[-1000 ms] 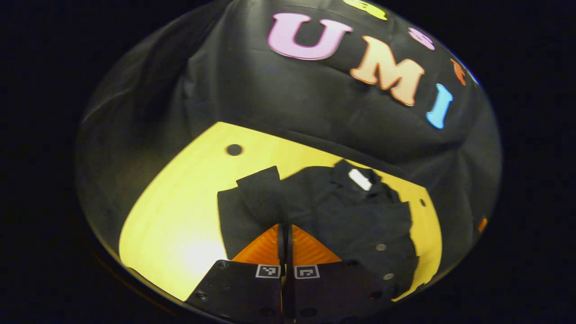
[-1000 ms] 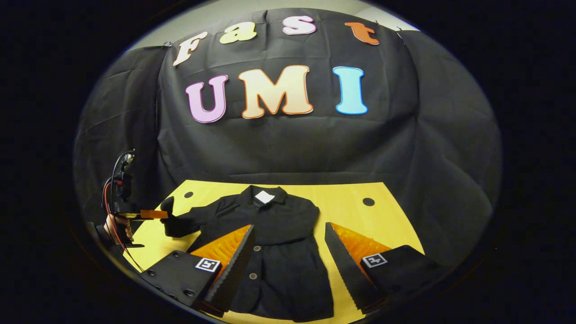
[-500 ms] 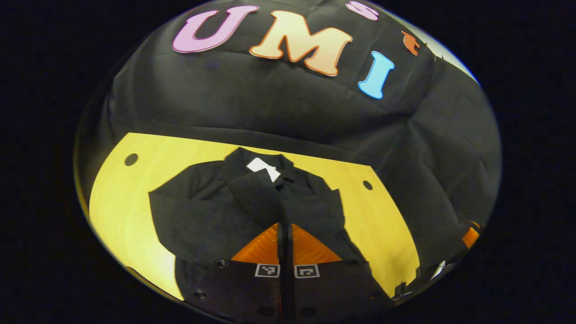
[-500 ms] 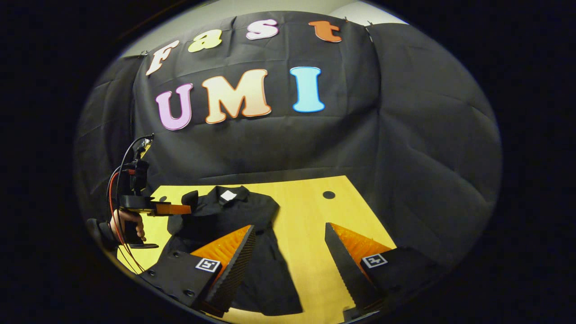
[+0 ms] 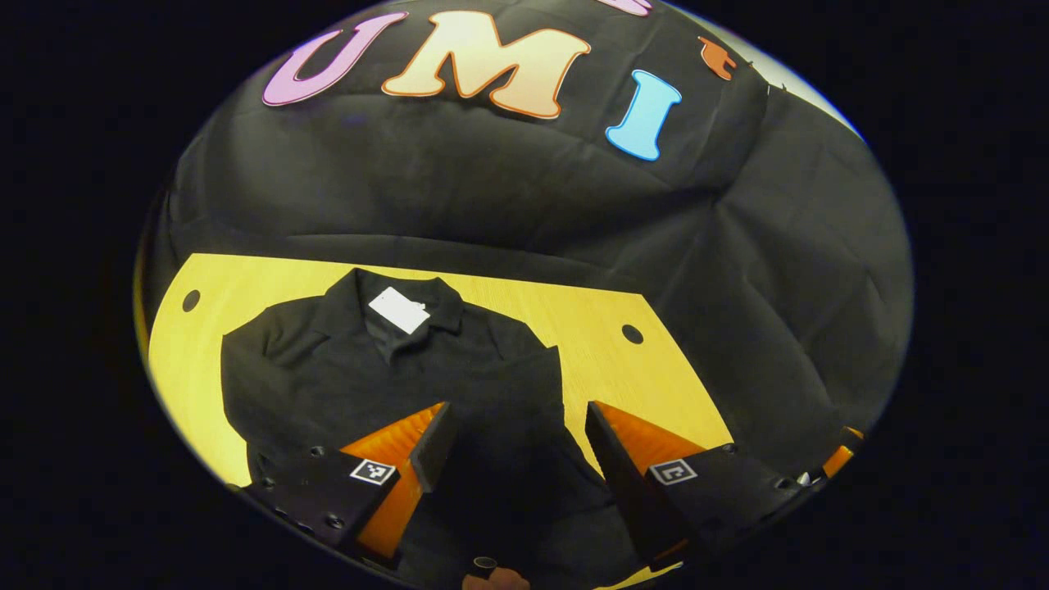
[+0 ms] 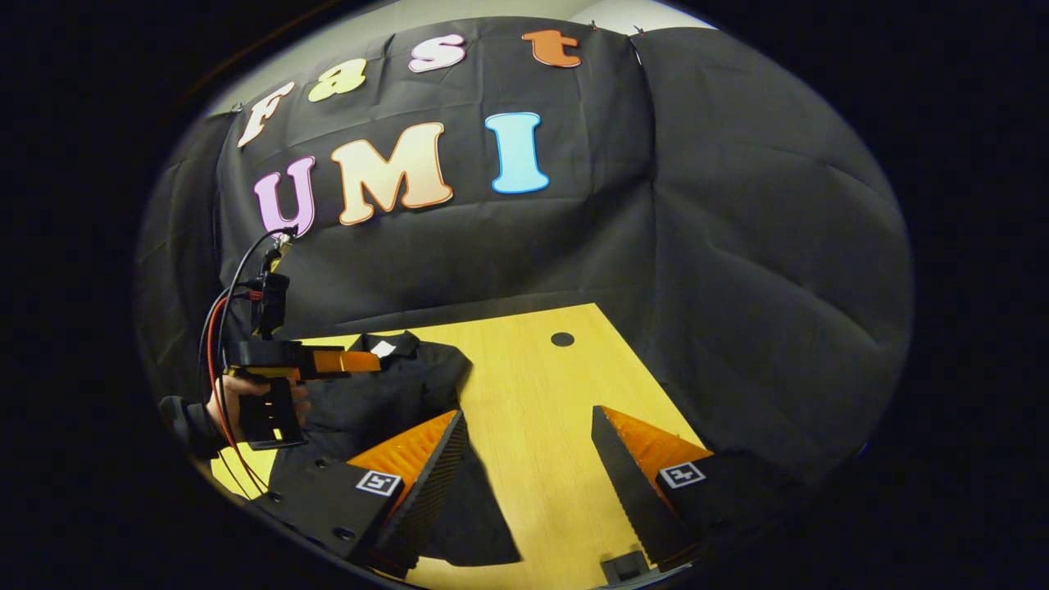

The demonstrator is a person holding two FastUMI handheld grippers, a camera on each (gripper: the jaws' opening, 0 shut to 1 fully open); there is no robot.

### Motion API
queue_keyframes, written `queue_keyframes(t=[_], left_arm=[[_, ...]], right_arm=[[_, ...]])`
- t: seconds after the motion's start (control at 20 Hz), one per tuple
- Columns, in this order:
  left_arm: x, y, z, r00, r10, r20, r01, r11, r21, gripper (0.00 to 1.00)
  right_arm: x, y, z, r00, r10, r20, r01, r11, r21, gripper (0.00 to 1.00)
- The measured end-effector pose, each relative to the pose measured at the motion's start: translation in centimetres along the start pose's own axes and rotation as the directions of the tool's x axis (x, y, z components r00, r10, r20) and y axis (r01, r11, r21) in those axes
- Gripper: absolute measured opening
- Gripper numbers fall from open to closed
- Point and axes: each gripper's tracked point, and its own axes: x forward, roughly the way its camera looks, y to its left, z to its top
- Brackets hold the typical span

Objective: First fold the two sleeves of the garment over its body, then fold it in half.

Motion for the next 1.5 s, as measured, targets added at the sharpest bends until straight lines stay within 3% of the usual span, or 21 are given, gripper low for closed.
queue_keyframes(t=[0.25, 0.35, 0.6, 0.7, 0.75, 0.8, 0.9, 1.15, 1.35, 1.5], left_arm=[[-4.7, 5.4, -0.9, 0.995, 0.089, 0.043, -0.092, 0.991, 0.092, 0.96], [-7.3, 7.6, -2.2, 0.993, 0.111, 0.037, -0.114, 0.986, 0.12, 0.96], [-14.1, 13.4, -8.6, 0.977, 0.206, -0.055, -0.2, 0.975, 0.097, 0.96], [-16.4, 15.5, -11.9, 0.962, 0.246, -0.116, -0.238, 0.968, 0.085, 0.96], [-17.5, 16.6, -13.2, 0.954, 0.266, -0.136, -0.256, 0.963, 0.084, 0.96], [-18.3, 17.7, -14.3, 0.945, 0.294, -0.144, -0.284, 0.955, 0.089, 0.96], [-19.8, 19.4, -17.1, 0.923, 0.333, -0.193, -0.323, 0.943, 0.078, 0.96], [-22.7, 20.8, -23.1, 0.881, 0.363, -0.305, -0.378, 0.926, 0.01, 0.96], [-23.6, 22.2, -26.9, 0.829, 0.415, -0.376, -0.419, 0.905, 0.076, 0.96], [-23.7, 22.3, -28.4, 0.811, 0.412, -0.415, -0.42, 0.904, 0.077, 0.96]], right_arm=[[2.1, 2.3, -3.9, 0.995, 0.047, -0.083, -0.048, 0.999, -0.015, 0.93], [3.0, 3.2, -5.9, 0.989, 0.068, -0.129, -0.072, 0.997, -0.024, 0.98], [4.2, 4.7, -12.1, 0.955, 0.107, -0.276, -0.108, 0.994, 0.011, 0.98], [4.5, 4.9, -14.6, 0.938, 0.111, -0.329, -0.11, 0.994, 0.021, 0.98], [4.6, 4.8, -15.8, 0.93, 0.106, -0.351, -0.107, 0.994, 0.017, 0.94], [4.8, 4.8, -16.7, 0.923, 0.102, -0.37, -0.104, 0.994, 0.013, 0.98], [5.0, 4.6, -18.3, 0.908, 0.095, -0.407, -0.098, 0.995, 0.013, 0.98], [5.8, 4.4, -21.7, 0.872, 0.087, -0.482, -0.076, 0.996, 0.044, 0.99], [5.8, 4.3, -24.1, 0.838, 0.073, -0.541, -0.056, 0.997, 0.048, 0.99], [5.6, 4.0, -25.9, 0.802, 0.054, -0.595, -0.038, 0.998, 0.04, 0.99]])
